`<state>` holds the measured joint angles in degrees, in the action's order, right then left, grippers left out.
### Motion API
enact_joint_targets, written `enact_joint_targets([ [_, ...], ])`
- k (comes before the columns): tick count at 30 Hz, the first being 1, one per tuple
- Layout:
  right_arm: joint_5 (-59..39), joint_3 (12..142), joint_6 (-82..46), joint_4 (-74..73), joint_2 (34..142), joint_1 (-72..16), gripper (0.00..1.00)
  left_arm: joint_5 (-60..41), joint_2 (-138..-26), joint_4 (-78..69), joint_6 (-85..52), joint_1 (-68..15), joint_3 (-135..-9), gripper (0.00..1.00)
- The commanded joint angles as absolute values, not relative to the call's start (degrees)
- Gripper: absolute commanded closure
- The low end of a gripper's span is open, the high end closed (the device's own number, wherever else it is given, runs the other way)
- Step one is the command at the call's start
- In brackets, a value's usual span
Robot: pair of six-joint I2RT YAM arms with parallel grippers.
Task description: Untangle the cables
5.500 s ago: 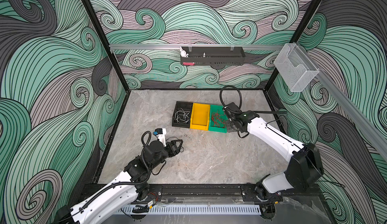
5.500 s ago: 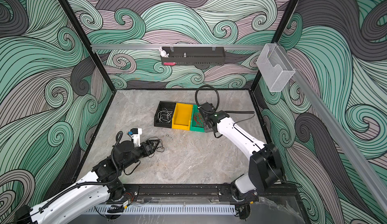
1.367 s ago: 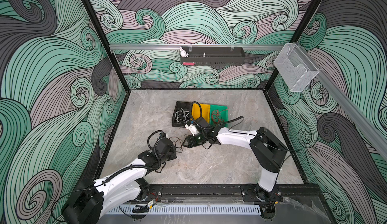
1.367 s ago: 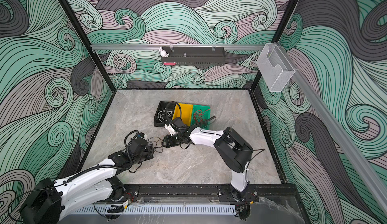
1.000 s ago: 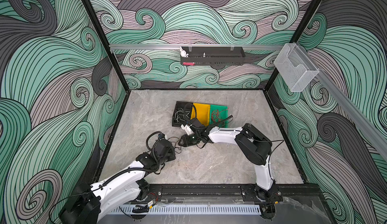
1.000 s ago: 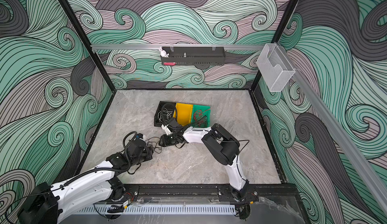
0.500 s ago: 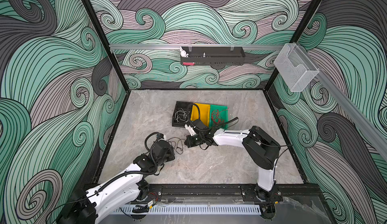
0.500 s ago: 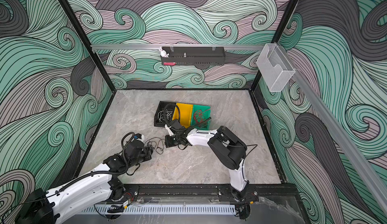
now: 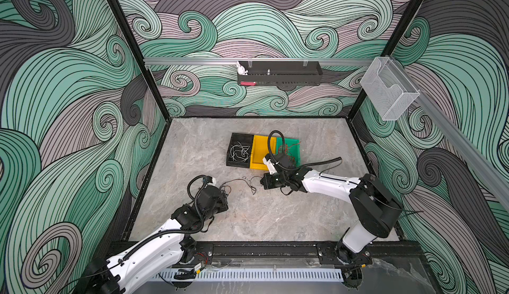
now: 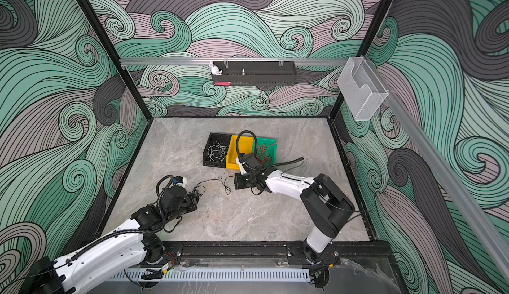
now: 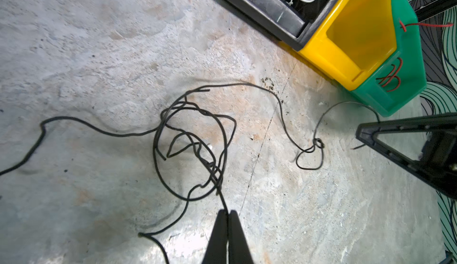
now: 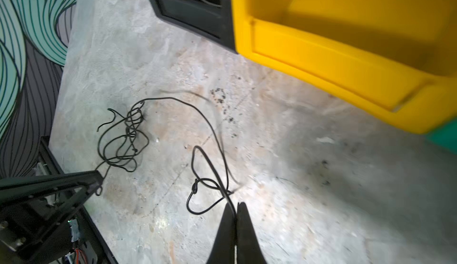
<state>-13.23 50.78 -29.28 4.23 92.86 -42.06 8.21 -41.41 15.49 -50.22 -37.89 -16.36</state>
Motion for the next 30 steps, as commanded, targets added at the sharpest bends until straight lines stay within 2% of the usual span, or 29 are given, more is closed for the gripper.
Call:
enact_joint_targets([
  [1, -11.4, 47.8, -27.9, 6.3, 88.5, -39.2, 1.0, 11.3, -38.8, 17.9, -50.9, -37.4, -16.0, 1.0],
  [9, -8.8, 42.6, -26.4, 11.2, 79.0, -32.0, 1.0, 15.7, -32.9, 21.8, -50.7, -37.4, -16.3, 1.0],
  [17, -7.0, 40.2, -26.1, 17.8, 72.6, -22.9, 1.0, 18.3, -33.0, 24.7, -51.2, -36.6, -17.6, 1.0],
  [23, -10.7, 38.5, -26.7, 19.2, 69.4, -14.1, 1.0, 19.3, -33.4, 26.2, -51.4, -35.4, -18.6, 1.0],
  [30, -15.8, 35.9, -28.9, 17.4, 68.3, -7.8, 1.0, 19.4, -32.7, 27.5, -51.4, -34.0, -19.2, 1.0],
])
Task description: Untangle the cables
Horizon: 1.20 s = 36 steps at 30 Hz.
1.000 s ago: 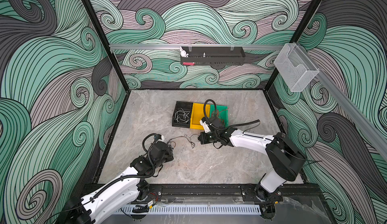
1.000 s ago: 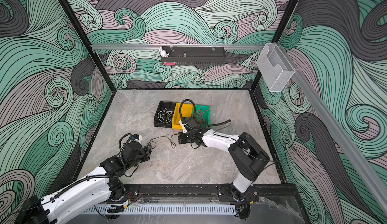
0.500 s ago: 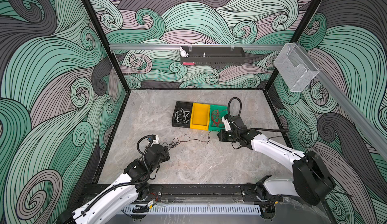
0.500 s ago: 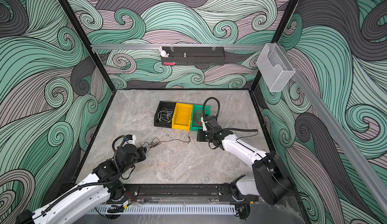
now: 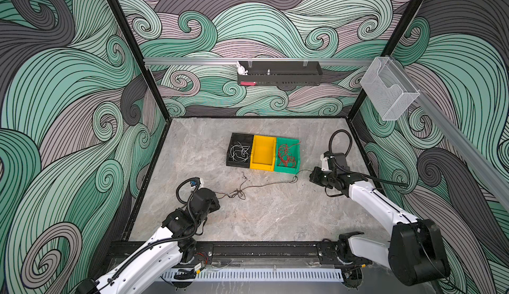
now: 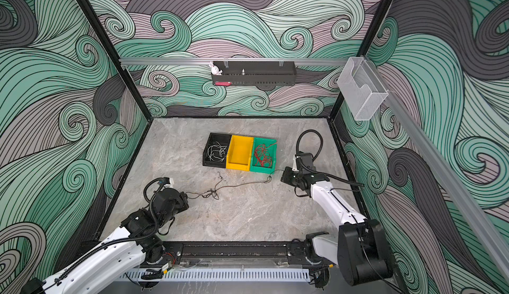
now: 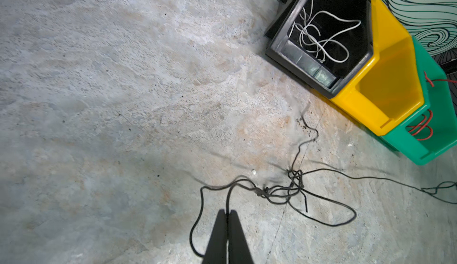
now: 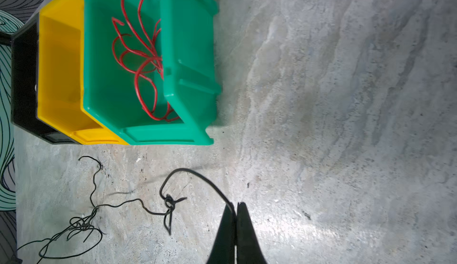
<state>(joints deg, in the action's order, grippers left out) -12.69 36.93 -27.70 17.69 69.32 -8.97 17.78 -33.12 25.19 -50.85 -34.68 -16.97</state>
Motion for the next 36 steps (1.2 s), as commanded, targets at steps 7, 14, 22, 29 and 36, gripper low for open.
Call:
enact_joint_targets([
  [7, -21.1, 35.3, -29.6, 15.3, 69.1, -8.2, 1.0, 11.8, -33.9, 18.6, -49.4, -33.8, -17.7, 0.88],
  [14, -20.9, 34.1, -30.3, 14.3, 69.1, -13.6, 0.99, 6.8, -41.3, 17.2, -46.2, -33.8, -21.4, 0.62],
  [22, -20.1, 32.9, -31.5, 12.4, 69.5, -18.3, 0.99, -3.7, -49.4, 10.4, -43.4, -34.0, -24.2, 0.49],
  [29, -19.8, 32.4, -32.4, 10.9, 69.7, -20.5, 0.98, -2.2, -58.1, 4.0, -48.0, -38.8, -24.7, 0.47],
  [36, -19.8, 32.0, -32.9, 9.7, 70.5, -21.8, 0.98, -2.3, -65.0, -3.0, -40.4, -43.2, -25.2, 0.47],
])
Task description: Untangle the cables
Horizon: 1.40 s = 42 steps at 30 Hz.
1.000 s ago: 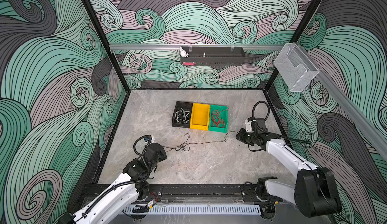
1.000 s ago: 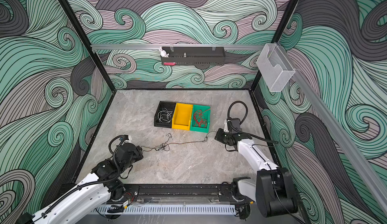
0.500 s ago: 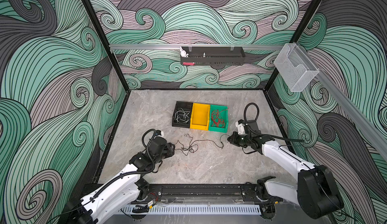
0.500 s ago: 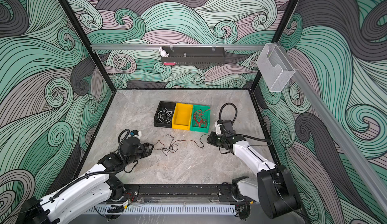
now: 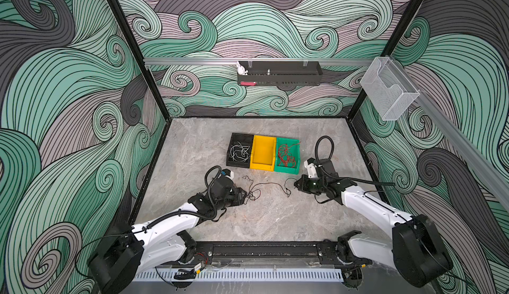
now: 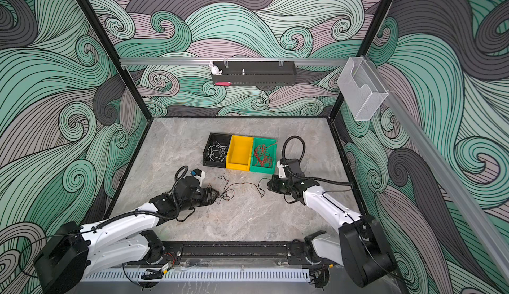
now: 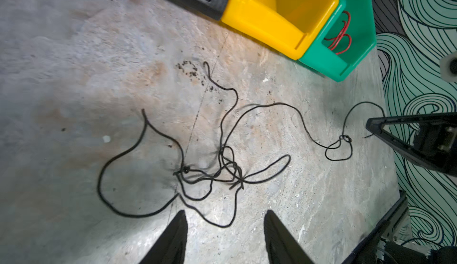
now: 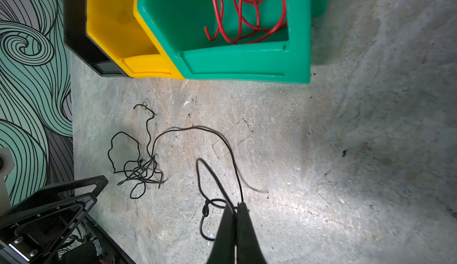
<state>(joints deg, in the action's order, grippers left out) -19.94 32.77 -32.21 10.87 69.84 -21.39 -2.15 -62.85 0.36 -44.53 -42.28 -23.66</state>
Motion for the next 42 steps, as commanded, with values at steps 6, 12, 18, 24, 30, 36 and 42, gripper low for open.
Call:
enact_joint_targets([
  [6, -19.3, 31.7, -32.8, 9.3, 70.5, -22.1, 0.98, -4.0, -69.9, -5.8, -37.0, -43.7, -25.4, 0.5],
  [12, -19.4, 31.3, -33.0, 8.4, 70.6, -22.2, 0.98, -7.6, -74.5, -11.6, -35.4, -44.3, -24.5, 0.54],
  [18, -19.6, 31.3, -32.9, 8.2, 71.1, -22.2, 0.98, -7.6, -78.0, -12.3, -34.8, -44.5, -25.0, 0.58],
  [24, -19.8, 31.2, -33.1, 7.7, 71.5, -22.3, 0.98, -8.1, -79.1, -13.0, -34.3, -45.1, -25.9, 0.61],
  [30, -19.8, 31.1, -33.0, 7.6, 71.7, -22.5, 0.98, -8.5, -80.5, -12.9, -35.4, -46.0, -26.7, 0.63],
  [36, -19.8, 31.1, -33.0, 7.3, 72.0, -22.7, 0.97, -5.2, -75.5, -7.8, -36.7, -46.8, -27.6, 0.64],
  [42, -19.9, 31.1, -33.3, 6.5, 72.4, -22.9, 0.97, -4.5, -70.3, -2.8, -36.4, -47.1, -29.9, 0.59],
])
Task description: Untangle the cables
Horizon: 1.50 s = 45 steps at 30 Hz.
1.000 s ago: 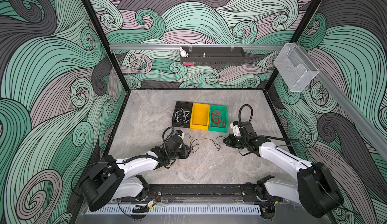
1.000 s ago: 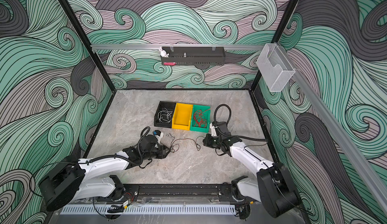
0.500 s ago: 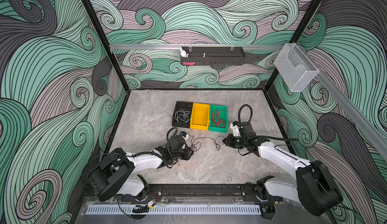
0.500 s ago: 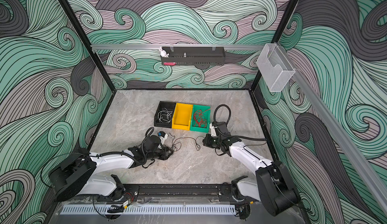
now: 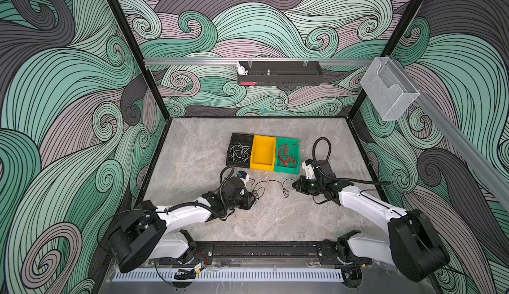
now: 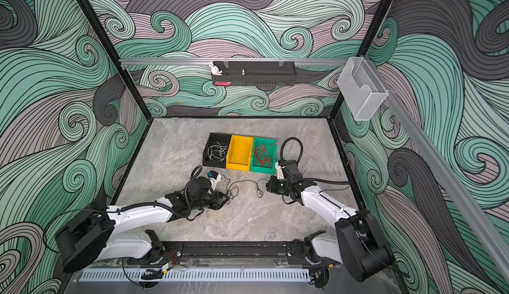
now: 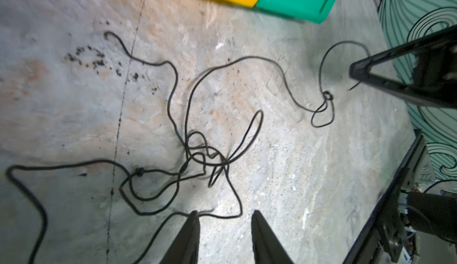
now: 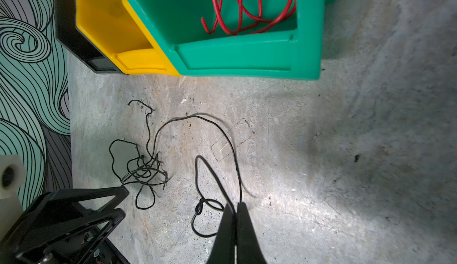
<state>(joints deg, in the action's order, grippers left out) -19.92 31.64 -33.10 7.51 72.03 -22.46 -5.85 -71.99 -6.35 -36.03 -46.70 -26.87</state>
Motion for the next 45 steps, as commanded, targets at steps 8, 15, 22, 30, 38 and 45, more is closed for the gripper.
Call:
enact_joint_targets([
  [8, -19.9, 31.0, -33.4, 6.4, 72.4, -23.2, 0.97, -4.2, -75.4, -4.5, -34.8, -48.6, -31.2, 0.57],
  [15, -19.8, 31.0, -33.2, 6.7, 71.9, -23.1, 0.97, -4.1, -83.0, -4.9, -33.8, -49.6, -34.0, 0.59],
  [22, -19.8, 31.0, -33.1, 6.7, 71.9, -23.1, 0.97, -2.9, -86.6, -4.9, -32.9, -49.7, -35.1, 0.64],
  [30, -18.7, 31.5, -32.6, 8.0, 71.1, -23.1, 0.97, -1.8, -86.1, -2.6, -33.2, -49.7, -35.9, 0.85],
  [38, -14.4, 33.4, -31.6, 13.0, 69.0, -21.3, 0.97, 9.2, -75.3, 8.4, -35.1, -49.4, -36.3, 1.0],
  [45, -10.2, 33.9, -33.9, 18.5, 67.1, -15.1, 0.97, 14.8, -66.6, 15.8, -36.3, -46.0, -35.2, 1.0],
])
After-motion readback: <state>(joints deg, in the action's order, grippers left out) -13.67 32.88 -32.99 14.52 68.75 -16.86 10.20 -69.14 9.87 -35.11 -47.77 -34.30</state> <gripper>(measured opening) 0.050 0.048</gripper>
